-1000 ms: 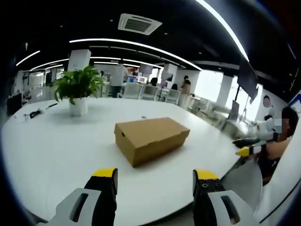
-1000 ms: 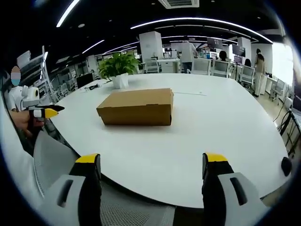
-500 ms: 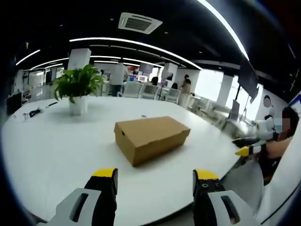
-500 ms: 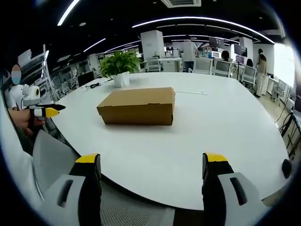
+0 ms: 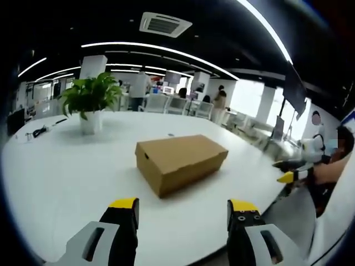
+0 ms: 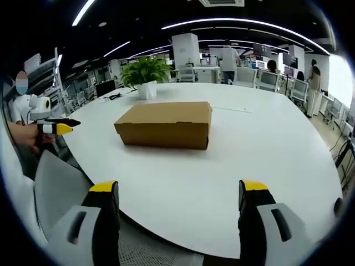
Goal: Operate the shoe box by opening the lid, removing the specified soft item, and placing it in the target area until the item is outside and the box remains undamaged.
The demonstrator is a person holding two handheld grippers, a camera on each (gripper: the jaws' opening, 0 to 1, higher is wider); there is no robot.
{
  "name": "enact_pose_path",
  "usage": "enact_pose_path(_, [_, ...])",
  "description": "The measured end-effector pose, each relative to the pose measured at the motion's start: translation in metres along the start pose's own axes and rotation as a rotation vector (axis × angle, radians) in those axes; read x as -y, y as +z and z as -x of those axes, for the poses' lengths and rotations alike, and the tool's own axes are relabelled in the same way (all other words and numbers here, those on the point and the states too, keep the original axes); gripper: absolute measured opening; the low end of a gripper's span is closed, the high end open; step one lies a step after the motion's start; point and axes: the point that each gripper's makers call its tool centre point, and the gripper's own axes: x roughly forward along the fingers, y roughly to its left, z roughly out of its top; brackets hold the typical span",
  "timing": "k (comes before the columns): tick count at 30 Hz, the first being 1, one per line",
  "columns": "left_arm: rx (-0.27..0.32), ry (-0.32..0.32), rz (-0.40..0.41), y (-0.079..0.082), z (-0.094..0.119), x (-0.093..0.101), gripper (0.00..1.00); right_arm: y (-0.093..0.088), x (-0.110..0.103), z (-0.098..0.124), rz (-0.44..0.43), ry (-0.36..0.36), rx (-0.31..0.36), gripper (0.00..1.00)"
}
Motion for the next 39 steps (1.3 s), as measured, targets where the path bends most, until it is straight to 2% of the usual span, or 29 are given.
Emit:
enact_pose_path(8, [0.005,-0.008,-0.005,0.011,-0.015,0.006,0.65,0.007,0.006,-0.012,0.009,0.008,-0.004,0.84])
enact_pose_path(18, [-0.006,-0.009,-0.004,0.015,-0.026,0.006,0.65,0.014,0.011,-0.027,0.018,0.019,-0.014,0.84])
enact_pose_path(39, [-0.038,-0.027,-0.003,0.009,-0.058,-0.007,0.64,0.022,0.019,-0.058,0.06,0.047,-0.038,0.83])
